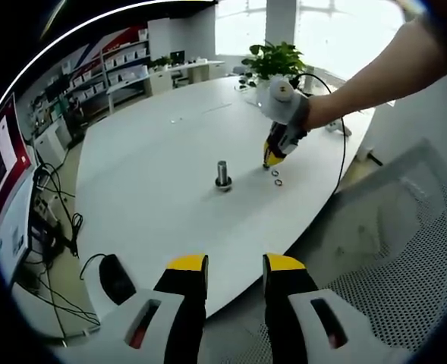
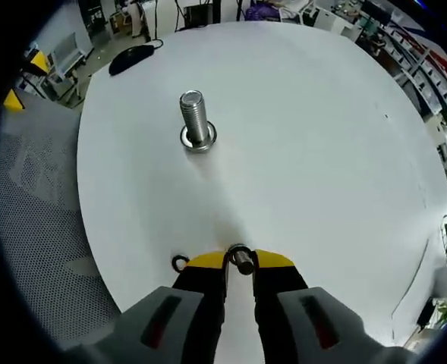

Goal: Place the washer onto the threaded stud by aligning its center hole with the stud, sliding it down to the base, and recovering from edge contact or off-axis alignment until the washer reaches the visible bottom stop.

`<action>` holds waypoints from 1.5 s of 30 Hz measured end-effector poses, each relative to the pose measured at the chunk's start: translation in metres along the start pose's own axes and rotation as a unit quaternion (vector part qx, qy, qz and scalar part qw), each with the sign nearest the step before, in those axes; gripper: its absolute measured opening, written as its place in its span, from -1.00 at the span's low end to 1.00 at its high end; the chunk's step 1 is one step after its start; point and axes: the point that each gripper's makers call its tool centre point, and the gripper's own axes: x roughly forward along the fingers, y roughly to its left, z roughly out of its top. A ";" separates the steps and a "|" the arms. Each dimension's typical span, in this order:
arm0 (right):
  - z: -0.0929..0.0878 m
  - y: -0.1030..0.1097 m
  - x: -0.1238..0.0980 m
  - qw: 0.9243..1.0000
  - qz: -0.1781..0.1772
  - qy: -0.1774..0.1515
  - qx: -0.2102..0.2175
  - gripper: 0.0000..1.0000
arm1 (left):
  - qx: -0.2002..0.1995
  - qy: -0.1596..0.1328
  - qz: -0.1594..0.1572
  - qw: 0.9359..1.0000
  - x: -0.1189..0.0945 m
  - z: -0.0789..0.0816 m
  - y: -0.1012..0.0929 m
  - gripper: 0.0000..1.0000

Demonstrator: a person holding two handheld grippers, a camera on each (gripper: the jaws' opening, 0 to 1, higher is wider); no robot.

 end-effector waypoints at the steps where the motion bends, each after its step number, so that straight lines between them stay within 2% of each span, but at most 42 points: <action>1: 0.000 0.001 -0.001 1.000 0.000 0.000 0.000 -0.71 | 0.000 0.000 0.000 1.000 0.000 0.000 0.000 -0.46; 10: -0.003 0.000 0.002 1.000 0.004 0.003 0.010 -0.68 | 0.001 0.002 0.000 1.000 0.001 -0.001 0.000 -0.46; 22: -0.015 0.000 -0.006 1.000 0.000 0.005 0.024 -0.64 | 0.003 0.003 -0.003 1.000 0.001 -0.001 -0.001 -0.46; 36: -0.022 0.021 0.004 0.997 0.019 0.012 0.069 -0.63 | 0.006 0.003 -0.002 1.000 0.001 -0.001 -0.001 -0.46; 38: -0.019 0.022 0.004 0.996 0.020 0.002 0.082 -0.63 | 0.005 0.003 -0.002 1.000 0.001 -0.001 -0.001 -0.46; 45: -0.024 0.022 0.004 0.997 0.016 0.009 0.071 -0.68 | 0.006 0.003 -0.001 1.000 0.000 -0.001 -0.001 -0.47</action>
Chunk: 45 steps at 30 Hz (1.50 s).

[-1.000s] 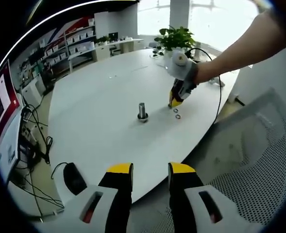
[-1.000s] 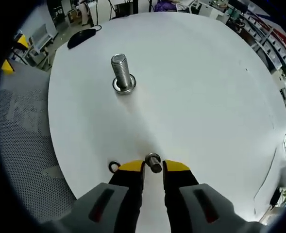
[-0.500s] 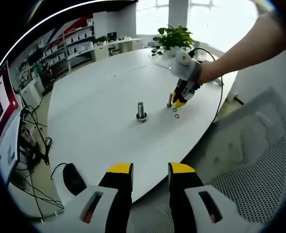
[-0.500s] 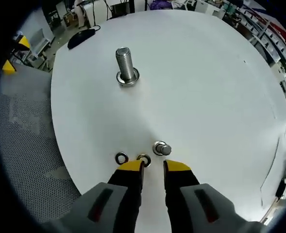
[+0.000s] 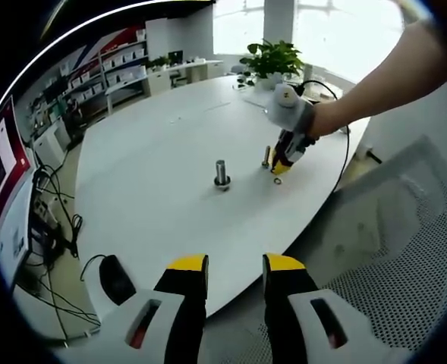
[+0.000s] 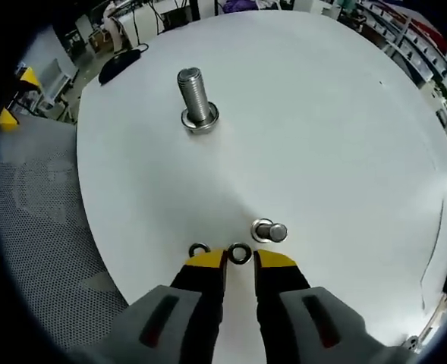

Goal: Place the washer onto the threaded stud by aligning its center hole with the stud, sliding it down to the base, and recovering from edge contact or off-axis alignment until the washer reaches the visible bottom stop.

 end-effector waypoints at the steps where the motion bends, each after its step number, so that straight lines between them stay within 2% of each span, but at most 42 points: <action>1: 0.000 0.000 -0.001 1.000 0.001 -0.001 0.001 -0.68 | 0.000 0.000 0.000 1.000 0.000 0.000 0.000 -0.47; 11: -0.005 -0.001 -0.001 1.000 0.005 -0.007 -0.012 -0.68 | 0.003 0.003 0.002 1.000 0.000 -0.001 0.000 -0.48; 17: -0.005 0.000 0.000 0.999 0.005 0.016 -0.045 -0.68 | 0.004 0.002 0.002 1.000 0.000 -0.001 0.000 -0.48; 29: -0.004 0.002 0.001 0.997 -0.005 0.055 -0.059 -0.69 | 0.004 0.003 0.002 1.000 0.000 -0.001 0.000 -0.48; 31: -0.003 0.003 0.001 0.995 -0.015 0.060 -0.079 -0.69 | 0.004 0.003 0.003 1.000 0.000 -0.001 0.000 -0.48; 34: -0.002 0.005 0.001 0.988 -0.035 0.072 -0.135 -0.69 | 0.004 0.003 0.003 1.000 0.000 -0.001 0.000 -0.48; 36: -0.002 0.007 0.000 0.985 -0.037 0.077 -0.147 -0.69 | 0.004 0.003 0.004 1.000 0.000 -0.001 0.000 -0.48; 40: -0.002 0.005 0.001 0.986 -0.035 0.084 -0.139 -0.69 | 0.005 0.003 0.004 1.000 0.000 -0.001 0.001 -0.48; 41: -0.002 0.004 0.000 0.988 -0.034 0.082 -0.124 -0.69 | 0.004 0.002 0.004 1.000 0.000 -0.001 0.001 -0.48; 42: -0.006 0.012 0.003 0.991 -0.009 0.084 -0.101 -0.71 | 0.004 0.002 0.005 1.000 0.000 -0.001 0.001 -0.48; 43: -0.003 0.005 0.002 0.994 -0.021 0.071 -0.076 -0.71 | 0.004 0.003 0.005 1.000 0.000 -0.001 0.001 -0.48; 45: -0.003 0.002 0.001 0.996 -0.016 0.054 -0.069 -0.71 | 0.005 0.002 0.005 1.000 0.000 -0.001 0.001 -0.48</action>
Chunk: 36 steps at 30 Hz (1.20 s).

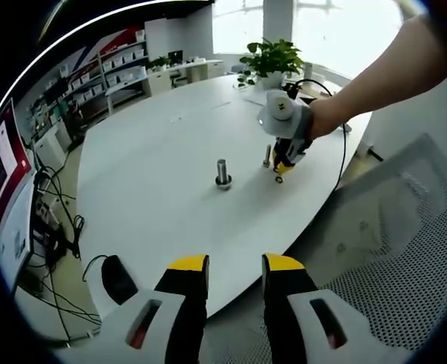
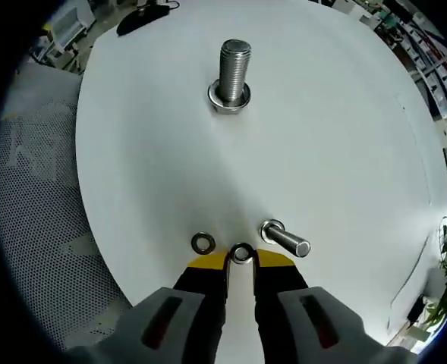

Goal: Place the washer onto the threaded stud by aligning its center hole with the stud, sliding it down to the base, and recovering from edge contact or off-axis alignment until the washer reaches the visible bottom stop.

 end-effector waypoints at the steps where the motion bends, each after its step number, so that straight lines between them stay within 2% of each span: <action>1: -0.001 0.000 0.000 1.000 0.000 -0.005 0.000 -0.71 | 0.000 0.000 0.000 1.000 0.000 0.000 0.000 -0.48; 7: -0.002 0.000 -0.002 0.999 -0.006 -0.030 0.028 -0.71 | 0.000 -0.001 0.000 1.000 0.000 0.000 0.000 -0.48; 18: -0.003 -0.001 -0.003 0.997 -0.022 -0.057 0.039 -0.71 | 0.000 0.001 0.000 1.000 0.000 0.000 0.000 -0.48; 22: -0.008 0.002 -0.004 0.996 -0.009 -0.057 0.062 -0.72 | 0.000 0.000 -0.001 1.000 0.000 0.000 0.000 -0.48; 26: -0.016 0.002 -0.006 0.997 -0.010 -0.048 0.057 -0.72 | 0.001 0.001 -0.001 1.000 0.000 0.000 -0.001 -0.48; 30: -0.015 -0.001 -0.012 0.996 -0.009 -0.059 0.071 -0.72 | 0.001 0.000 -0.001 1.000 0.000 0.000 -0.001 -0.48; 36: -0.011 -0.001 -0.022 0.996 -0.010 -0.069 0.064 -0.72 | 0.004 -0.001 -0.002 1.000 0.000 0.001 -0.001 -0.48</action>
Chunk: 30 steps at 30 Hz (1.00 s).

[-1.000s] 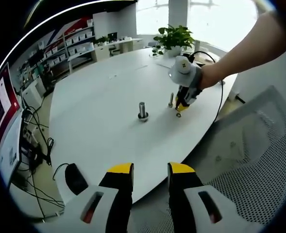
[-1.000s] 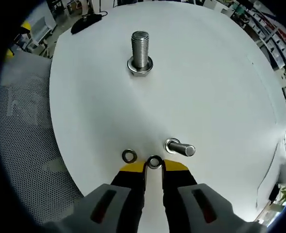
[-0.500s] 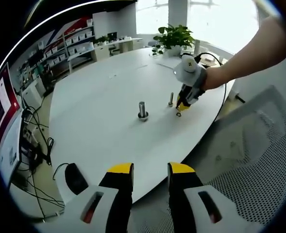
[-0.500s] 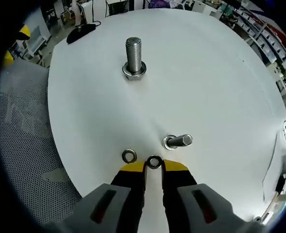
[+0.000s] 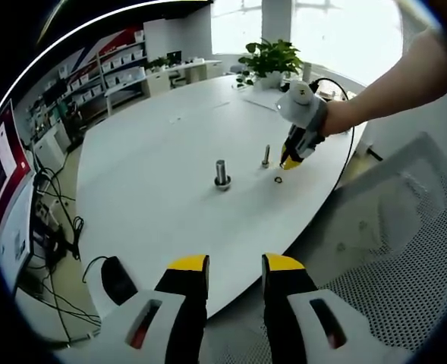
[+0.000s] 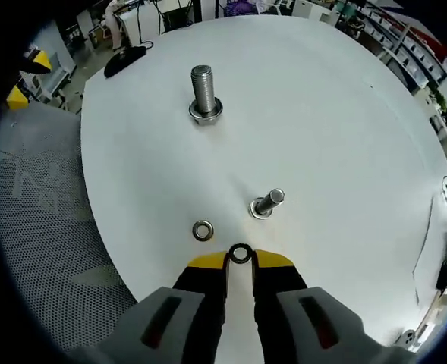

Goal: Place the washer onto the threaded stud by aligning its center hole with the stud, sliding it down to the base, and recovering from edge contact or off-axis alignment until the washer reaches the visible bottom stop.

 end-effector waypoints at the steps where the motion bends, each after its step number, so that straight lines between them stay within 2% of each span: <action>1: 0.002 0.000 -0.002 1.000 -0.001 -0.002 -0.002 -0.72 | 0.000 0.000 0.000 1.000 0.000 0.000 0.000 -0.48; 14: 0.023 -0.006 -0.024 0.999 -0.008 -0.033 -0.023 -0.72 | 0.001 0.000 -0.001 1.000 0.000 0.001 0.000 -0.48; 20: 0.033 -0.013 -0.034 0.999 -0.016 -0.047 -0.019 -0.72 | 0.001 -0.001 -0.002 1.000 0.000 0.001 -0.001 -0.48; 30: 0.039 -0.016 -0.035 0.998 -0.022 -0.050 -0.037 -0.72 | 0.000 -0.002 -0.003 1.000 0.000 0.001 -0.001 -0.48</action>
